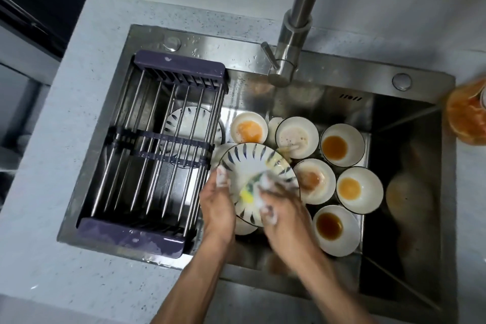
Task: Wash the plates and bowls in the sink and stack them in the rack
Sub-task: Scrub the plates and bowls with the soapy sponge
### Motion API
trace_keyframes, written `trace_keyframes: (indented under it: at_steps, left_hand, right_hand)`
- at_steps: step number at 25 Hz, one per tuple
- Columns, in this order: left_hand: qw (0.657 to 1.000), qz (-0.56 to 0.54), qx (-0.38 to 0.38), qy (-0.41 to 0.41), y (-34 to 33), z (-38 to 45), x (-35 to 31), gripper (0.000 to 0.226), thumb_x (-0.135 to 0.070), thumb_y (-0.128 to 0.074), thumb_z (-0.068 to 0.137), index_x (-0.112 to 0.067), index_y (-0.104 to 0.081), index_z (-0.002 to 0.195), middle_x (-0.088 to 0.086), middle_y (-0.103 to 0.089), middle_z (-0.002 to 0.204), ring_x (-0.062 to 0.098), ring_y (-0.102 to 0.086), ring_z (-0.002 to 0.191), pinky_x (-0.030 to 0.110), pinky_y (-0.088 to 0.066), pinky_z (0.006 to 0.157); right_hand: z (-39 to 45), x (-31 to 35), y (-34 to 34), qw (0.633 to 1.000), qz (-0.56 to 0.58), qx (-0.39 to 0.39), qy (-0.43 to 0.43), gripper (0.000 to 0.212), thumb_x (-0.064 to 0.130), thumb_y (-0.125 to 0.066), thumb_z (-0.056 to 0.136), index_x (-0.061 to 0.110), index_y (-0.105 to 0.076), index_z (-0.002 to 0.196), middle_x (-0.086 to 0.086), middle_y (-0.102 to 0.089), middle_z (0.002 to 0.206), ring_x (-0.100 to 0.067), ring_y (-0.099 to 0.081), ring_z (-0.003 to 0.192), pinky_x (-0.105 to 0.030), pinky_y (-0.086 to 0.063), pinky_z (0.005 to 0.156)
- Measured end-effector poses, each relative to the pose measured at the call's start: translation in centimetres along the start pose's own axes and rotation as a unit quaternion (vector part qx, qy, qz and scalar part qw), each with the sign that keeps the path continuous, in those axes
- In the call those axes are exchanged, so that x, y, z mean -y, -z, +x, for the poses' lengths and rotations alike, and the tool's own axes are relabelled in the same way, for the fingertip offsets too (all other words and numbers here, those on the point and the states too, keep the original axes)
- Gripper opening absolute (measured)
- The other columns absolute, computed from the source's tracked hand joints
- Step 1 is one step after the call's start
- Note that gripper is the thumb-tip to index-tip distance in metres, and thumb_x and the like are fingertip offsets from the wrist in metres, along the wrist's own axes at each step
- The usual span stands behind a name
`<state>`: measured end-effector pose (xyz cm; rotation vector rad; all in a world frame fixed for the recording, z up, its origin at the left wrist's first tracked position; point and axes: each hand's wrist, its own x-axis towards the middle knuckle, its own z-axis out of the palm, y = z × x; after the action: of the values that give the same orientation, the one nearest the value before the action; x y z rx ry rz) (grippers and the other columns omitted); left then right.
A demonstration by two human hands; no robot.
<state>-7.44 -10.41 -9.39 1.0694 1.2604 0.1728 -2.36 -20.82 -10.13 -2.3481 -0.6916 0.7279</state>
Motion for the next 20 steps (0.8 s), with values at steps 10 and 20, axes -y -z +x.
trace_keyframes:
  at_steps: [10,20]
  left_hand:
    - [0.998,-0.045,0.031,-0.003,-0.7,0.0,0.2,0.026,-0.032,-0.048,0.102,-0.022,-0.069,0.115,-0.008,-0.075,0.096,-0.001,-0.071,0.086,0.012,-0.053,0.063]
    - [0.998,-0.047,0.033,-0.011,-0.5,1.2,-0.7,0.035,-0.036,-0.052,0.099,-0.018,-0.067,0.124,0.004,-0.073,0.115,0.02,-0.07,0.105,0.033,-0.059,0.085]
  right_hand:
    - [2.1,0.5,0.9,0.995,0.051,-0.079,-0.04,0.042,0.002,-0.068,0.085,0.019,-0.069,0.123,-0.006,-0.06,0.135,-0.027,-0.045,0.12,-0.042,-0.042,0.105]
    - [0.0,0.5,1.5,0.999,-0.024,0.044,-0.019,0.073,0.002,-0.045,0.095,0.021,-0.012,0.157,0.005,0.02,0.163,-0.017,0.02,0.15,-0.032,0.006,0.123]
